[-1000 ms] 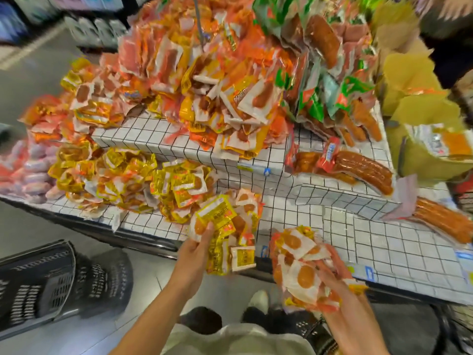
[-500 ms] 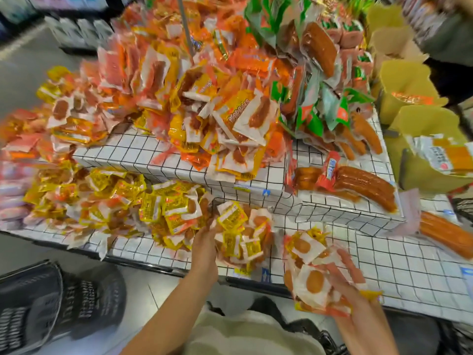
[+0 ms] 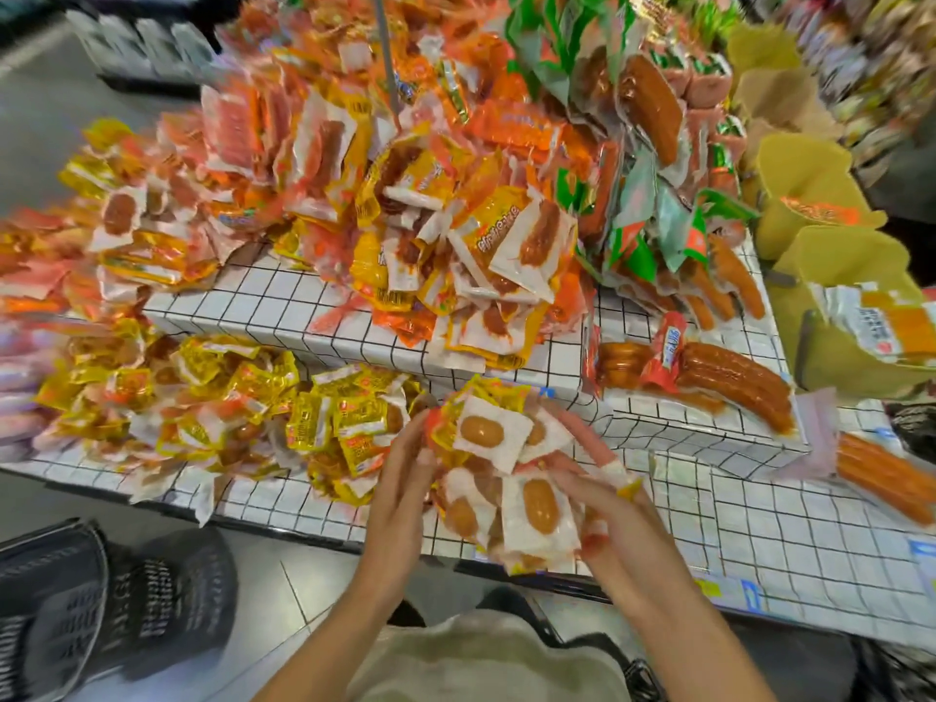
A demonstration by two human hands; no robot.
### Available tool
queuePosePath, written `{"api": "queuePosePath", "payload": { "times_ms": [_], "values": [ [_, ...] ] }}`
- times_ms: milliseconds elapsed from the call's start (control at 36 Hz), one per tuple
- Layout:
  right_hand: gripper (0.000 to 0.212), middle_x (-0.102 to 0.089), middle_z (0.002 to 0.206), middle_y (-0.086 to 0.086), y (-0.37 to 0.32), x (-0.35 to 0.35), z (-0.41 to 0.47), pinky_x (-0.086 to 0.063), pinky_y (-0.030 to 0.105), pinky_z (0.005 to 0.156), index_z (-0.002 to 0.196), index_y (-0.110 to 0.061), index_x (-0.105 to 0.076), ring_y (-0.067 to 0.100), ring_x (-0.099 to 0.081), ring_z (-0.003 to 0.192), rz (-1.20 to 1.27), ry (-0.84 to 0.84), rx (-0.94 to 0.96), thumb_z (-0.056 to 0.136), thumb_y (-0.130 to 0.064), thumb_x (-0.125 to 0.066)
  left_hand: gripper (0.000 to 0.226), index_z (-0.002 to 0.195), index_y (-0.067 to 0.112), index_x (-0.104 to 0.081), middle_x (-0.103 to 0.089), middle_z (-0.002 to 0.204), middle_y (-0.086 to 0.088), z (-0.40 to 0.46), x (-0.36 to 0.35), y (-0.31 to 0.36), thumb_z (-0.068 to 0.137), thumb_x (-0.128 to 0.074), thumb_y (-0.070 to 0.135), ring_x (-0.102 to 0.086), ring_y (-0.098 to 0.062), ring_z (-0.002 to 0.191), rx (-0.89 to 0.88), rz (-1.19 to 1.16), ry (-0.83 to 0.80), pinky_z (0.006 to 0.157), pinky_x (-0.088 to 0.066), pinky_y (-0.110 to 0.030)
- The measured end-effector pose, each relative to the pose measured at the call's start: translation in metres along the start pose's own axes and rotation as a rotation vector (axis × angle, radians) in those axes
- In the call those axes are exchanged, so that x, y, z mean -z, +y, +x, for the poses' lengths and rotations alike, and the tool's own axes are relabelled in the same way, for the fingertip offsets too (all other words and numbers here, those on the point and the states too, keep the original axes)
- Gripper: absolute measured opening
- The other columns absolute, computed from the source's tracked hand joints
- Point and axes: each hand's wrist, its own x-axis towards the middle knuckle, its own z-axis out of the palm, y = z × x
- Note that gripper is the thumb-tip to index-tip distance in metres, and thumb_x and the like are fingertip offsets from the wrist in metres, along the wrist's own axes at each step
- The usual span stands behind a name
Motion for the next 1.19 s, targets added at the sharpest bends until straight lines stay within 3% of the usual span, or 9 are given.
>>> {"api": "queuePosePath", "payload": {
  "times_ms": [111, 361, 472, 556, 667, 806, 917, 1111, 1194],
  "values": [
    [0.044, -0.075, 0.118, 0.007, 0.031, 0.012, 0.043, -0.061, 0.029, 0.075, 0.131, -0.017, -0.063, 0.021, -0.073, 0.106, -0.165, 0.293, 0.083, 0.090, -0.004, -0.071, 0.050, 0.148, 0.045, -0.036, -0.035, 0.151, 0.028, 0.012, 0.006, -0.011, 0.099, -0.047, 0.049, -0.030, 0.006, 0.141, -0.110, 0.369, -0.028, 0.112, -0.035, -0.026],
    [0.082, -0.048, 0.148, -0.018, 0.086, 0.038, 0.048, -0.042, 0.026, 0.096, 0.152, -0.046, -0.031, 0.001, -0.051, 0.124, -0.366, 0.421, 0.013, 0.082, -0.054, -0.072, 0.085, 0.160, 0.027, -0.009, 0.013, 0.167, 0.010, 0.015, 0.010, -0.052, 0.095, -0.058, 0.054, 0.018, -0.017, 0.153, -0.287, 0.802, -0.311, 0.123, -0.008, -0.049],
    [0.062, -0.049, 0.134, -0.034, 0.097, 0.032, 0.053, -0.035, 0.034, 0.107, 0.147, -0.053, -0.035, -0.006, -0.051, 0.117, -0.327, 0.361, -0.053, 0.090, -0.062, -0.058, 0.092, 0.160, 0.021, -0.006, 0.015, 0.167, 0.001, 0.017, 0.004, -0.058, 0.095, -0.064, 0.048, 0.018, -0.025, 0.153, -0.304, 0.833, -0.340, 0.121, -0.013, -0.062],
    [0.040, -0.044, 0.106, -0.053, 0.094, 0.026, 0.055, -0.040, 0.012, 0.090, 0.128, -0.060, -0.045, -0.028, -0.049, 0.093, -0.328, 0.363, -0.017, 0.090, -0.061, -0.060, 0.093, 0.160, 0.021, -0.008, 0.013, 0.168, -0.002, 0.020, 0.002, -0.059, 0.094, -0.067, 0.047, 0.016, -0.027, 0.154, -0.344, 0.837, -0.345, 0.121, -0.014, -0.061],
    [0.046, -0.050, 0.140, -0.030, 0.092, 0.024, 0.062, -0.045, 0.005, 0.079, 0.139, -0.042, -0.050, -0.012, -0.053, 0.123, -0.406, 0.300, 0.025, 0.096, -0.057, -0.059, 0.093, 0.160, 0.026, -0.008, 0.009, 0.168, -0.001, 0.023, 0.000, -0.058, 0.092, -0.066, 0.051, 0.014, -0.028, 0.154, -0.368, 0.860, -0.340, 0.120, -0.017, -0.062],
    [0.062, -0.027, 0.157, -0.019, 0.105, 0.025, 0.076, -0.028, 0.020, 0.114, 0.159, -0.034, -0.016, 0.004, -0.029, 0.146, -0.537, 0.231, 0.001, 0.104, -0.054, -0.037, 0.090, 0.160, 0.025, -0.014, 0.006, 0.168, -0.011, 0.025, -0.007, -0.070, 0.092, -0.062, 0.057, 0.009, -0.040, 0.153, -0.446, 1.098, -0.324, 0.116, -0.023, -0.066],
    [0.048, -0.043, 0.148, -0.025, 0.111, 0.035, 0.083, -0.033, 0.001, 0.097, 0.153, -0.039, -0.028, -0.006, -0.042, 0.137, -0.554, 0.191, 0.072, 0.106, -0.047, -0.033, 0.086, 0.160, 0.024, -0.018, -0.002, 0.167, -0.018, 0.029, -0.010, -0.081, 0.093, -0.055, 0.063, 0.000, -0.044, 0.153, -0.481, 1.254, -0.294, 0.114, -0.030, -0.065],
    [0.029, -0.061, 0.135, -0.010, 0.107, 0.047, 0.087, -0.051, 0.021, 0.099, 0.136, -0.036, -0.045, 0.001, -0.061, 0.120, -0.494, 0.172, 0.073, 0.108, -0.033, -0.045, 0.082, 0.159, 0.027, -0.020, 0.002, 0.168, -0.014, 0.035, -0.009, -0.083, 0.094, -0.056, 0.060, 0.004, -0.041, 0.153, -0.445, 1.267, -0.307, 0.117, -0.026, -0.062],
    [0.023, -0.072, 0.119, -0.014, 0.096, 0.052, 0.075, -0.056, 0.019, 0.082, 0.124, -0.041, -0.058, 0.000, -0.069, 0.105, -0.506, 0.198, 0.058, 0.100, -0.043, -0.059, 0.076, 0.157, 0.026, -0.027, 0.000, 0.168, -0.012, 0.031, -0.004, -0.074, 0.094, -0.061, 0.051, 0.006, -0.037, 0.154, -0.466, 1.219, -0.314, 0.117, -0.028, -0.061]
  ]
}}
